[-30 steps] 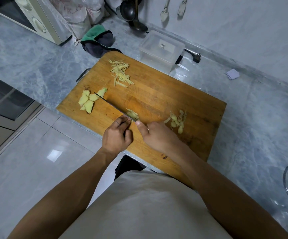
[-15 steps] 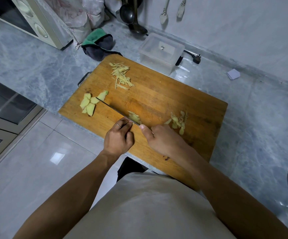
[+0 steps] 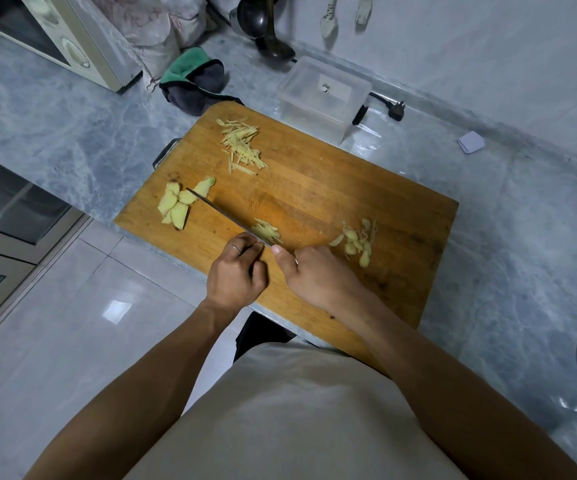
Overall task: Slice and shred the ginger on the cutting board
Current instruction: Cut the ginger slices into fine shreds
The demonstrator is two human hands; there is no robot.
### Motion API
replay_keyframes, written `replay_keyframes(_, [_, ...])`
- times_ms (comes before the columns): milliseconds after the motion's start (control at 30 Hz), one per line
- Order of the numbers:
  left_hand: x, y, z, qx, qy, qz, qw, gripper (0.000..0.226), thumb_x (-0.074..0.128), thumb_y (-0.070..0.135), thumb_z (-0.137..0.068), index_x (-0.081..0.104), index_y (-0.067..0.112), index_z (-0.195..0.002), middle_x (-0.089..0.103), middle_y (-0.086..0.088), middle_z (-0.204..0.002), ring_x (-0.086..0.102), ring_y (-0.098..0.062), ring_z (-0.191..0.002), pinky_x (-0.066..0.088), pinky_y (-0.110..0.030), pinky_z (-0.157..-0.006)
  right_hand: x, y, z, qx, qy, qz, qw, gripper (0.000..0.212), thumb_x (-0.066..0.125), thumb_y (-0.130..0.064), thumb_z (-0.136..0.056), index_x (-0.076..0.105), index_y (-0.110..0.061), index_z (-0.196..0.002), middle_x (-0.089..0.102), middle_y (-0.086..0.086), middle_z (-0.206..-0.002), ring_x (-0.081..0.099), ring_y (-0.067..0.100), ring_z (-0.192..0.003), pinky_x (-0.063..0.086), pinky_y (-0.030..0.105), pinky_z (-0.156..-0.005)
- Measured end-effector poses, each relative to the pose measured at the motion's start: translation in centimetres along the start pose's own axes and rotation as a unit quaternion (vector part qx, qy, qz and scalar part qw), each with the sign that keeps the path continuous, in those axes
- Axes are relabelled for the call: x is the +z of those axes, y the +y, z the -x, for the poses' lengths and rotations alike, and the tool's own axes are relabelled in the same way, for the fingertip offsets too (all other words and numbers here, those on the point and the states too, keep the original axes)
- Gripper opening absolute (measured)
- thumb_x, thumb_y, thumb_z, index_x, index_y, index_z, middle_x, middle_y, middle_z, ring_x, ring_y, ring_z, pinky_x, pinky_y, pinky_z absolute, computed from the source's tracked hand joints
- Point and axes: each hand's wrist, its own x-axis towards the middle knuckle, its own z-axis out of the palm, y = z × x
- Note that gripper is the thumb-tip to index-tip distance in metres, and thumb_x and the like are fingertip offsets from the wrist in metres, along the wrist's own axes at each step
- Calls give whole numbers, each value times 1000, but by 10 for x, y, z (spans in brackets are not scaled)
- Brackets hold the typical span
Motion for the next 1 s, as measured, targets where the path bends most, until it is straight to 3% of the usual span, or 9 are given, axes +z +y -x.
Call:
replay_keyframes(133, [2, -1, 0, 11, 6, 6, 1000, 38, 45, 16, -84, 74, -5, -96, 65, -19, -100, 57, -27, -106, 56, -37, -63, -1, 4, 2, 1, 0, -1, 1000, 67, 28, -59, -105, 46, -12, -61, 52, 10, -66, 54, 32, -62, 34, 34, -52])
replay_keyframes(400, [0, 0, 0, 10, 9, -8, 1000, 35, 45, 16, -82, 74, -1, -92, 63, -15, -93, 57, -28, -94, 52, -33, -59, -4, 3, 12, -6, 5, 29, 1000, 69, 26, -62, -103, 56, -9, -70, 58, 12, -69, 58, 32, -64, 42, 36, -54])
replay_keyframes(600, [2, -1, 0, 10, 19, -10, 1000, 36, 45, 15, -83, 74, -4, -92, 64, -18, -94, 55, -26, -97, 52, -32, -60, -5, 3, 10, 4, -3, 17, 1000, 67, 27, -61, -104, 49, -12, -64, 56, 11, -68, 56, 30, -61, 30, 32, -49])
replay_keyframes(800, [3, -1, 0, 8, 27, -2, 1000, 36, 45, 15, -83, 75, -3, -93, 65, -17, -95, 55, -25, -100, 53, -33, -62, 0, 3, 5, 17, -11, 5, 1000, 64, 26, -63, -103, 48, -16, -66, 56, 12, -78, 55, 30, -66, 31, 32, -53])
replay_keyframes(1000, [1, 0, 0, 7, 25, -2, 1000, 35, 45, 15, -83, 75, -1, -93, 64, -15, -94, 55, -24, -95, 51, -31, -61, 2, -2, 4, 22, -17, 13, 1000, 62, 25, -62, -104, 45, -17, -65, 53, 11, -76, 52, 30, -66, 24, 31, -47])
